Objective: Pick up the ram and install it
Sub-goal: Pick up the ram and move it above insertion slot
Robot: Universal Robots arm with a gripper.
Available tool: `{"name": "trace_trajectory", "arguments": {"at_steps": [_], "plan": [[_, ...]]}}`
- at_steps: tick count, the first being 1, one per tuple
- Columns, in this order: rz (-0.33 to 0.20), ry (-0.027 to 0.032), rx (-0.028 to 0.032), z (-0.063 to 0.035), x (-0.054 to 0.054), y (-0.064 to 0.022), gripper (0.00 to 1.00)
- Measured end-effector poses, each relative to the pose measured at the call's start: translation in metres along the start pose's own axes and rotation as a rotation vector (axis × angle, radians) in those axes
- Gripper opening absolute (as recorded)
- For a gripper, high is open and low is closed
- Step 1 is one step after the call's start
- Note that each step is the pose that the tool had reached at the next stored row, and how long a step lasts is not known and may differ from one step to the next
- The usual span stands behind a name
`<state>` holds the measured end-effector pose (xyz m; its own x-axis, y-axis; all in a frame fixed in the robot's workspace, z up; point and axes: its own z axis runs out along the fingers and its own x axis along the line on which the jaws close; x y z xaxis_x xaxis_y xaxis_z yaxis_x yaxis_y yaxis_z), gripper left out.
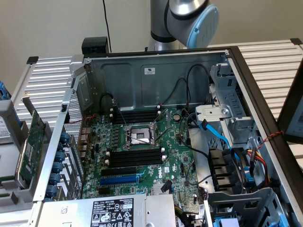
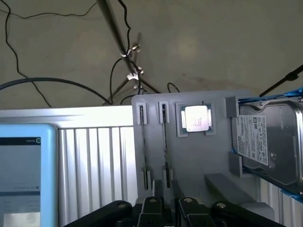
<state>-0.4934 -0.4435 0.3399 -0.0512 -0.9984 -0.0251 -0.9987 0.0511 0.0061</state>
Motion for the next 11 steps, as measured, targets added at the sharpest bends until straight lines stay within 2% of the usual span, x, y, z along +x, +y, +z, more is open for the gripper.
{"name": "trace_trajectory", "arguments": {"at_steps": [1, 2, 3, 4, 6, 7, 11], "plan": [[0.000, 0.0000, 0.0000, 0.0018, 0.002, -0.0001, 0.24], [0.000, 0.0001, -0.0002, 0.0035, 0.003, -0.0002, 0.30], [0.000, 0.0001, -0.0002, 0.0052, 0.005, -0.0003, 0.30], [0.000, 0.0002, -0.0002, 0.0070, 0.006, -0.0003, 0.42], [0.000, 0.0001, -0.0002, 0.0106, 0.007, -0.0004, 0.42], [0.000, 0.0001, -0.0001, 0.0124, 0.008, -0.0005, 0.48], [0.000, 0.0002, -0.0002, 0.0197, 0.010, -0.0007, 0.48]]}}
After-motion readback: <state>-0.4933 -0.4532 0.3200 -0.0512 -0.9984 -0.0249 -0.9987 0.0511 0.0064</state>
